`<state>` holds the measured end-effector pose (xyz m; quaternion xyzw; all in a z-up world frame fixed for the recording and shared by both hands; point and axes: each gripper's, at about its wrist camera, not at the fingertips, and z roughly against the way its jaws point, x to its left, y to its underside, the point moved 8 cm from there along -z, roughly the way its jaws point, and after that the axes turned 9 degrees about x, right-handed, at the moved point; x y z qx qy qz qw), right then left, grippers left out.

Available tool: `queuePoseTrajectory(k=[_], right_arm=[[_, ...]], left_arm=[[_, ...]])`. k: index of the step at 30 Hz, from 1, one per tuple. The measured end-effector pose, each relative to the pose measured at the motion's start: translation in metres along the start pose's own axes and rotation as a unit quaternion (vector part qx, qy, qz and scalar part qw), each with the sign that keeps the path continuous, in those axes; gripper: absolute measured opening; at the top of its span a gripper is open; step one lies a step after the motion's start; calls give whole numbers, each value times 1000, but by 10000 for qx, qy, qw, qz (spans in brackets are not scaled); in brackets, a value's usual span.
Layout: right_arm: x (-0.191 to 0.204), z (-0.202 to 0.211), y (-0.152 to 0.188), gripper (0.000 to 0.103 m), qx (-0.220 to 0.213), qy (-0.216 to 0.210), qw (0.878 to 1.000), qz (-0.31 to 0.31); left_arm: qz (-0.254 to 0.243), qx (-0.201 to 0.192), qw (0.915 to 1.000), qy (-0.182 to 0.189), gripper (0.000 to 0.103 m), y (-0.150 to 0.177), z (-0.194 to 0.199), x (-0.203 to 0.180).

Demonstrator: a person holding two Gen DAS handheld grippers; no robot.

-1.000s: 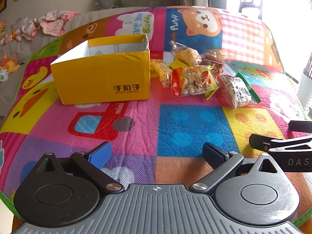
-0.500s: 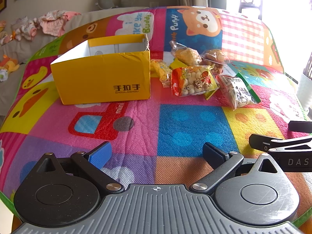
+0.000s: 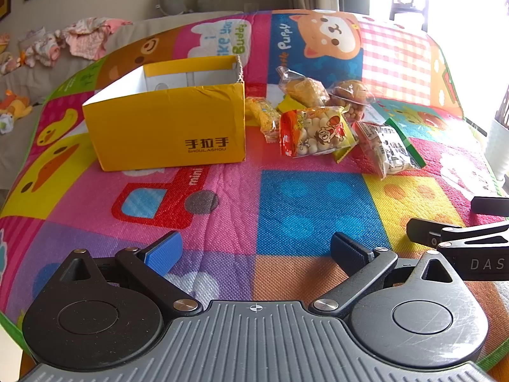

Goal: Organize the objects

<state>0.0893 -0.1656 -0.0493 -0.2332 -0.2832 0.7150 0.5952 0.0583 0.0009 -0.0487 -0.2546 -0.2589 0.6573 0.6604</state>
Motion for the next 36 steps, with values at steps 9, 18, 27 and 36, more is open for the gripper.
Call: queuePoseTrajectory(k=[9,18,27,36], right_arm=[[-1,0,0,103,-3,-10,10000,2],[0,0,0,103,7,-10,10000,5],[-1,1,0,103,4,-14,10000,1],[-2,-1,-5,103,742,-89,9972,16]], left_arm=[[1,0,10000,0,102,0,0,0],[-4,6,10000,-7,102,-1,0,1],[-9,6,10000,2,102,-1,0,1],[-47,862,9946,575,101,-14,1,15]])
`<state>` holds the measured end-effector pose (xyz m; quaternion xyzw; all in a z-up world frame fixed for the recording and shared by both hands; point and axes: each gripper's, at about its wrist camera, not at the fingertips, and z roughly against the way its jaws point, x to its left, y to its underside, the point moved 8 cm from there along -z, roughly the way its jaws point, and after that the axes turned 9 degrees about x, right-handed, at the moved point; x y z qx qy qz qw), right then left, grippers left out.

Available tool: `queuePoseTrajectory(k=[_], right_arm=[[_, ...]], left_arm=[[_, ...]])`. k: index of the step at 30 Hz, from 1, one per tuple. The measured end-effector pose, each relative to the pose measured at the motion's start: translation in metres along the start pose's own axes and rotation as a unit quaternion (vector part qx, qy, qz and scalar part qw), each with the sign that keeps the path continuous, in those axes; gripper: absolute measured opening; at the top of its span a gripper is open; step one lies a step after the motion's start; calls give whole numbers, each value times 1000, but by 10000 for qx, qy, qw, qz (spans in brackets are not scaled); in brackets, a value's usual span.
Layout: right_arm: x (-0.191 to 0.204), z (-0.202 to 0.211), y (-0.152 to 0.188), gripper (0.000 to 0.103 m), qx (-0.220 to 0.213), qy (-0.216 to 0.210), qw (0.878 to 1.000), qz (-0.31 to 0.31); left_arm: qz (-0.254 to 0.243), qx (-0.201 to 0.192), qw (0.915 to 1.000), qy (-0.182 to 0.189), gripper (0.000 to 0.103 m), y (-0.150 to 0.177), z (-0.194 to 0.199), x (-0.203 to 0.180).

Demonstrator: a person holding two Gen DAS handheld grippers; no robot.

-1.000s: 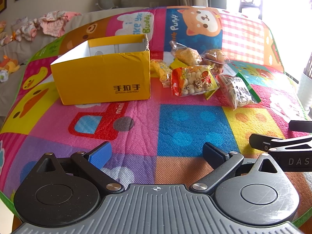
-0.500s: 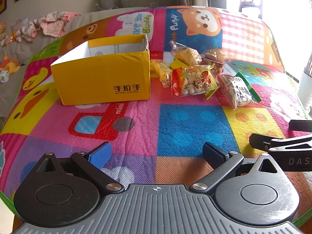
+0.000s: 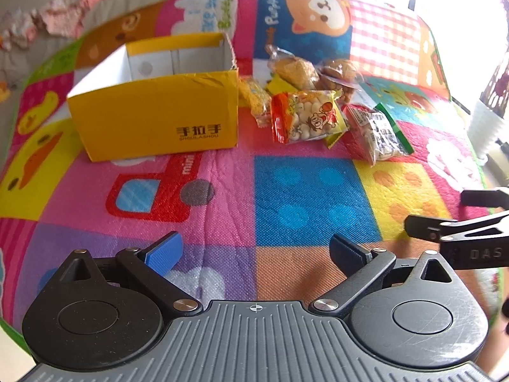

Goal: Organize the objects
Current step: 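Grasp the yellow box wall with the left gripper while the right gripper approaches the snacks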

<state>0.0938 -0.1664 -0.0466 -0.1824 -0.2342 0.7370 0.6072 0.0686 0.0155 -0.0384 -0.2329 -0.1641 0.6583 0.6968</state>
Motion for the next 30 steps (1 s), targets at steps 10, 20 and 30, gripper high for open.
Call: queuePoseTrajectory(k=[10,20,30], right_arm=[[2,-14,-16,103,883,501,9913,-837],[4,-16,-20,103,1973,429,9727,-1144],[28,82,-21,103,2983,-640,9332,-1897]], left_arm=[[-2,1093,9935,313,101,10,50,36],[626,1657,9824,601,101,-4,74,67],[676,1116,9893,649,100,-79,107,85]])
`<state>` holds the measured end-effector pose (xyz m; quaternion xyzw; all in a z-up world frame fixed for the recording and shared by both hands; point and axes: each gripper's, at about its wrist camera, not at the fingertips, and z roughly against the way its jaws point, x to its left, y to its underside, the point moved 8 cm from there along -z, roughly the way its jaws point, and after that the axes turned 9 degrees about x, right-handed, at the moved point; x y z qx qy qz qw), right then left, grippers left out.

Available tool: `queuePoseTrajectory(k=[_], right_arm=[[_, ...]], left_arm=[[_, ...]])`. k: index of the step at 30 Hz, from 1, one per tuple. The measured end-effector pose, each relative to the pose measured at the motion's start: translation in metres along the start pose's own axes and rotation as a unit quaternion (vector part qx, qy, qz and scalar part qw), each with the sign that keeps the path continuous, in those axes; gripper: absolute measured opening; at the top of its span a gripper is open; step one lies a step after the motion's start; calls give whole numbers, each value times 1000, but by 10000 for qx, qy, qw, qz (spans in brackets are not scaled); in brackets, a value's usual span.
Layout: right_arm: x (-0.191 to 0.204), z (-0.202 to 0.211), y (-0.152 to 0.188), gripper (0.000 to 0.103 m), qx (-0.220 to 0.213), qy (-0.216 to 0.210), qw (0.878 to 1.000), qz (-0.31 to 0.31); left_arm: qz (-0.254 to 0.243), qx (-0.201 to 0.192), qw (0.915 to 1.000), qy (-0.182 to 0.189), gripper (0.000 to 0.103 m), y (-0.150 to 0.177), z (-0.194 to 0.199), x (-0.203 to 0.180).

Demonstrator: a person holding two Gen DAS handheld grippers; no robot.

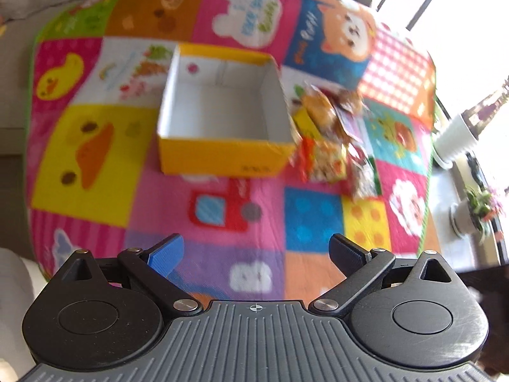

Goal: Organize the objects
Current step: 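Grasp the yellow box wall with the left gripper while the right gripper approaches the snacks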

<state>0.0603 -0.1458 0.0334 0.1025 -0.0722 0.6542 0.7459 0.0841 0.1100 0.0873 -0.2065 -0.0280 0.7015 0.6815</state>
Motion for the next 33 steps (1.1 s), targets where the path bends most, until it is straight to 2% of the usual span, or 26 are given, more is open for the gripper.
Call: queuePoseTrajectory(k=[3,5,10,12,15,17,18,19,21,24,26,27,29,31,32,33], right_arm=[[16,65,4,103,-569,64,9977,352],[24,104,1,103,-986,281,9926,655],[26,184,-16,103,-2074,923,9662,1226],[25,191,-25,103,-2280,1127,9574,1365],[27,181,-38,103,-2175,999,9591,1514],[30,169,-45,103,-2223,751,9570,1707],[31,160,-50,103,-2198,593,9577,1759],[30,150,-56,103,-2089,502,9606,1764],[30,129,-71,103,-1701,312,9672,1858],[31,107,-87,103,-1628,213,9615,2204],[24,92,-101,103,-1429,127,9642,2231],[19,85,-108,103,-1318,88,9663,2209],[6,70,-122,103,-1194,133,9684,2188],[-6,57,-138,103,-1089,263,9694,2185],[-11,52,-145,103,-1036,285,9706,2153],[-16,47,-153,103,-978,296,9728,2081]], left_arm=[[408,-79,9987,-311,100,-22,1,23],[647,-33,9968,-468,100,-39,-5,35],[742,92,9934,-867,100,-75,-27,39],[849,171,9920,-918,100,-82,-37,42],[1217,181,9881,-927,100,-96,-53,50],[1340,179,9863,-947,100,-106,-65,58],[1393,219,9842,-1068,100,-107,-69,63],[1530,332,9801,-1219,100,-108,-74,71],[1831,483,9735,-1286,99,-110,-85,85],[1877,641,9666,-1623,81,-118,-101,100],[1805,877,9625,-1828,64,-124,-117,104],[1793,990,9614,-1835,59,-127,-126,105],[1811,1058,9619,-1754,37,-136,-138,101],[1746,1012,9661,-1609,27,-144,-144,89],[1617,1041,9683,-1592,29,-146,-147,82],[1389,1110,9715,-1568,27,-147,-150,72]])
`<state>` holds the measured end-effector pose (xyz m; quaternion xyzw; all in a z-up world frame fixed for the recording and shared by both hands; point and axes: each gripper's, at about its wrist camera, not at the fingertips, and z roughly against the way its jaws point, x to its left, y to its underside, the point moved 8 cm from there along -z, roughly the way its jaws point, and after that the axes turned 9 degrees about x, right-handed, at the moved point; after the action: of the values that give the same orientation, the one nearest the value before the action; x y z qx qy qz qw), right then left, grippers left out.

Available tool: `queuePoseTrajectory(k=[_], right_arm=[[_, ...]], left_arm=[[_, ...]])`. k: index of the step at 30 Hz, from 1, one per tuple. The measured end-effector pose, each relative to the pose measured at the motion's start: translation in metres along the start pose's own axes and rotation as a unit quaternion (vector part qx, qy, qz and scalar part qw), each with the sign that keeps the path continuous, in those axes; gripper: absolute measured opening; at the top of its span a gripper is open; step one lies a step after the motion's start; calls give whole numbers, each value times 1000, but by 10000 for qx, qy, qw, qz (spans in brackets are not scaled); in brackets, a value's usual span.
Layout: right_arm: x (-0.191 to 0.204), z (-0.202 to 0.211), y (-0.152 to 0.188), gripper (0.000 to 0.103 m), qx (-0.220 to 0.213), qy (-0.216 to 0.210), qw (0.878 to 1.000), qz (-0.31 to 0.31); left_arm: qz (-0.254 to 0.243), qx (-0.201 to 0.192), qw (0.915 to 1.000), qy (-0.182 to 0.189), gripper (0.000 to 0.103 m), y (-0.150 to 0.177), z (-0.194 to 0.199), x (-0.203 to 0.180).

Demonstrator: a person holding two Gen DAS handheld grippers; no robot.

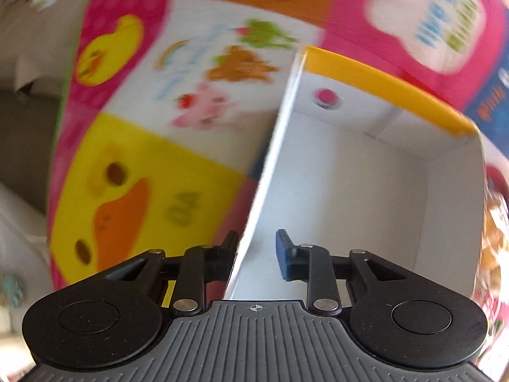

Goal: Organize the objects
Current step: 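Grasp the yellow box wall with the left gripper while the right gripper approaches the snacks, then grasp the yellow stick snack with the right gripper and lift it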

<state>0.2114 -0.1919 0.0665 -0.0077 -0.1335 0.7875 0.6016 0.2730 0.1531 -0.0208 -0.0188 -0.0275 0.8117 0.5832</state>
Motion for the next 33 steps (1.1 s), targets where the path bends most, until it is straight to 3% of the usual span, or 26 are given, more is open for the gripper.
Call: queuePoseTrajectory(k=[3,7,12,16,19,24,27,30,33], right_arm=[[-14,-14,-13,103,159,-63,9996,-230],[-19,-19,-31,103,125,-151,9988,-444],[-30,-12,-56,103,-81,-7,9952,-980],[-31,-20,-63,103,253,-73,9894,-1430],[-4,-25,-57,103,364,-84,9951,-912],[69,-34,-37,102,263,314,9980,476],[102,-42,-32,92,23,557,9933,1011],[113,-51,-46,75,-68,608,9930,1005],[120,-69,-62,68,17,685,9906,1180]], left_arm=[[-788,-157,9966,-196,22,11,8,-29],[-1727,-308,9843,-181,12,33,10,-57],[-1695,-302,9850,-71,11,49,6,-46],[-1721,-231,9841,-376,11,58,8,-26],[-1671,-152,9852,-350,10,63,7,-8],[-1686,-149,9853,-223,9,72,10,11],[-1648,-154,9861,-142,8,74,10,18],[-1674,-156,9857,-127,8,75,9,26],[-1533,-121,9881,-42,8,78,9,36]])
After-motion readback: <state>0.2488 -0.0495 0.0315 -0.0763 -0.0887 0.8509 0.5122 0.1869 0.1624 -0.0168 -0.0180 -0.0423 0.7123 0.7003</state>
